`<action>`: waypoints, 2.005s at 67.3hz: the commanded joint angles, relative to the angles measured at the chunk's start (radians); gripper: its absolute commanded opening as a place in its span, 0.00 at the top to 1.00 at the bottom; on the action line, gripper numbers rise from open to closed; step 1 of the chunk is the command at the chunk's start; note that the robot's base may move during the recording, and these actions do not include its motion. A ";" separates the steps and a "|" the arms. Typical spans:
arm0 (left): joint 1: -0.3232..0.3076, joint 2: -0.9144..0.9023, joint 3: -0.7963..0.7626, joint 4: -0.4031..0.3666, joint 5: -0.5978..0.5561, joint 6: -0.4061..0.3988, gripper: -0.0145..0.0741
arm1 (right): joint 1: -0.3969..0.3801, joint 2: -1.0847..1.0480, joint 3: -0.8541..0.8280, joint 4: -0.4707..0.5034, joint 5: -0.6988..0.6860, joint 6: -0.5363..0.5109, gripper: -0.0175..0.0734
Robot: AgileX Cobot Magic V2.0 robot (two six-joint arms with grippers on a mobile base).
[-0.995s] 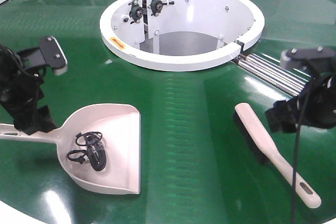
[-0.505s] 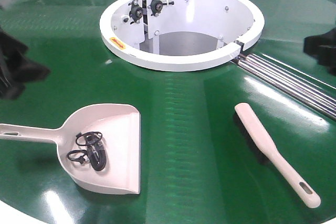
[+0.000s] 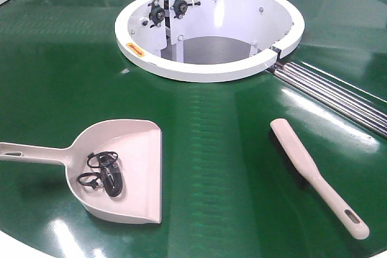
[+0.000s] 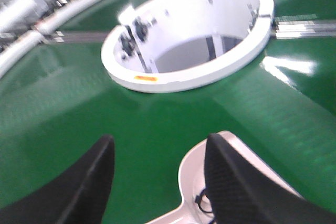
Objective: Clean and inspect green conveyor with broom and dustpan
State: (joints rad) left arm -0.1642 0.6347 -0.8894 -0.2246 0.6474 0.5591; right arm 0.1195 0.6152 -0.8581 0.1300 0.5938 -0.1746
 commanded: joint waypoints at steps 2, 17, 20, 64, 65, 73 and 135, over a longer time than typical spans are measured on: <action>-0.004 -0.128 0.130 -0.022 -0.197 -0.031 0.43 | -0.004 -0.105 0.131 0.006 -0.195 -0.002 0.23; -0.004 -0.267 0.416 -0.023 -0.257 -0.145 0.43 | -0.004 -0.347 0.385 -0.011 -0.323 -0.013 0.23; -0.004 -0.278 0.452 -0.022 -0.274 -0.202 0.43 | -0.004 -0.371 0.421 -0.027 -0.322 -0.015 0.23; -0.004 -0.283 0.579 -0.022 -0.390 -0.247 0.85 | -0.004 -0.383 0.590 -0.007 -0.348 0.002 0.82; -0.004 -0.283 0.579 -0.022 -0.390 -0.247 0.85 | -0.004 -0.383 0.590 -0.007 -0.348 0.002 0.82; -0.004 -0.283 0.579 -0.022 -0.390 -0.247 0.85 | -0.004 -0.383 0.590 -0.007 -0.348 0.002 0.82; 0.061 -0.543 0.855 0.197 -0.579 -0.484 0.85 | -0.006 -0.383 0.590 -0.007 -0.348 0.002 0.82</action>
State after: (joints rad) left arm -0.1122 0.1493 -0.0798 -0.0454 0.2001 0.1042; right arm 0.1195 0.2202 -0.2406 0.1190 0.3243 -0.1732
